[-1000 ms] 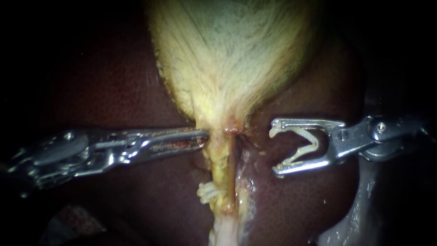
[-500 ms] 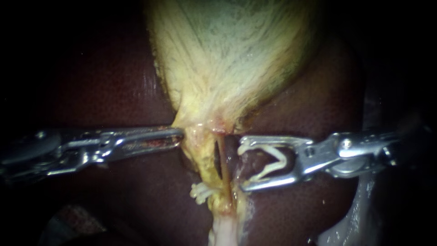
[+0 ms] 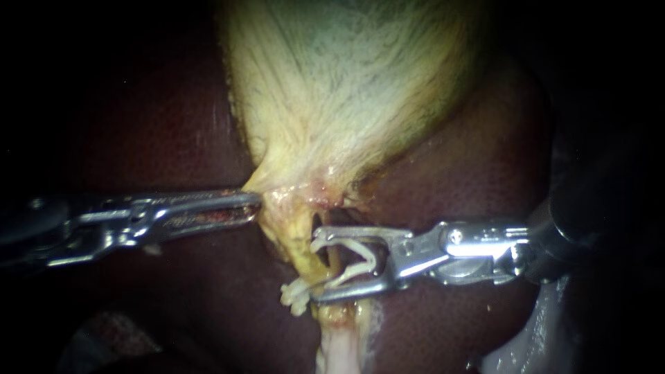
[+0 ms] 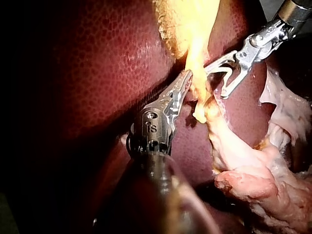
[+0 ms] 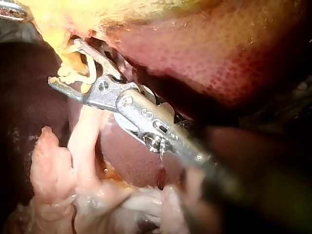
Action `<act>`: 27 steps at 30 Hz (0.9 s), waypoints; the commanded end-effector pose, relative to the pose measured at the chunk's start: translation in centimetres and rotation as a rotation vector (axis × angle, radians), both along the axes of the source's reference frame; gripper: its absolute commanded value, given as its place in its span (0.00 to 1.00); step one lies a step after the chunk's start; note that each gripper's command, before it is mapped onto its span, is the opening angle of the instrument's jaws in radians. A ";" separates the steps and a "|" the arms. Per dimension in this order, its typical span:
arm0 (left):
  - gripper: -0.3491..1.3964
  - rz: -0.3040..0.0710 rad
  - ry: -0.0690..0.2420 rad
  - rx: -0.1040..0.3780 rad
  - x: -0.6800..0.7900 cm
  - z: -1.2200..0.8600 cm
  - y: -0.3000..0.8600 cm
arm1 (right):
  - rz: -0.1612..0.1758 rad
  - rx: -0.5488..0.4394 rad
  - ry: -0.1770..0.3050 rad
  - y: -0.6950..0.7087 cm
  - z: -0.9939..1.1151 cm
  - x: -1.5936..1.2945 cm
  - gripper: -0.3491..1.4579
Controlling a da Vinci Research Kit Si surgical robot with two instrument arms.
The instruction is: Clipping third clip left tube
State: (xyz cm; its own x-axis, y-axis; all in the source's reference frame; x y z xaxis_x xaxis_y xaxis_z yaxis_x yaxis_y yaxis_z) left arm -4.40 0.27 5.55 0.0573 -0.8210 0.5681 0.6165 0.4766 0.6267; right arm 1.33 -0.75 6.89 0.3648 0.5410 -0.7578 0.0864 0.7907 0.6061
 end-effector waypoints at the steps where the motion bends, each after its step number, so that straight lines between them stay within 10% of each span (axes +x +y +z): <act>1: 0.00 -0.003 -0.001 -0.002 -0.01 -0.02 -0.01 | 0.000 -0.002 -0.002 0.00 0.02 0.01 0.52; 13: 0.00 0.004 0.001 -0.016 -0.14 -0.08 -0.05 | 0.000 0.004 -0.006 -0.19 0.11 0.35 0.52; 23: 0.00 0.003 0.001 -0.016 -0.19 -0.03 -0.01 | -0.098 0.062 0.037 -0.41 -0.02 0.49 0.52; 27: 0.00 0.002 0.002 -0.016 -0.20 -0.02 -0.02 | -0.086 0.057 0.035 -0.32 -0.11 0.50 0.52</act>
State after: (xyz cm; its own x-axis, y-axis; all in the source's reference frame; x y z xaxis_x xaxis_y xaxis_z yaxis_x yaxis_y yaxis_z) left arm -4.60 0.25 5.53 0.0603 -0.8111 0.5818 0.6161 0.4888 0.6176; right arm 1.83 -1.05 6.75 0.3862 0.5537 -0.7377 0.1733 0.7420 0.6476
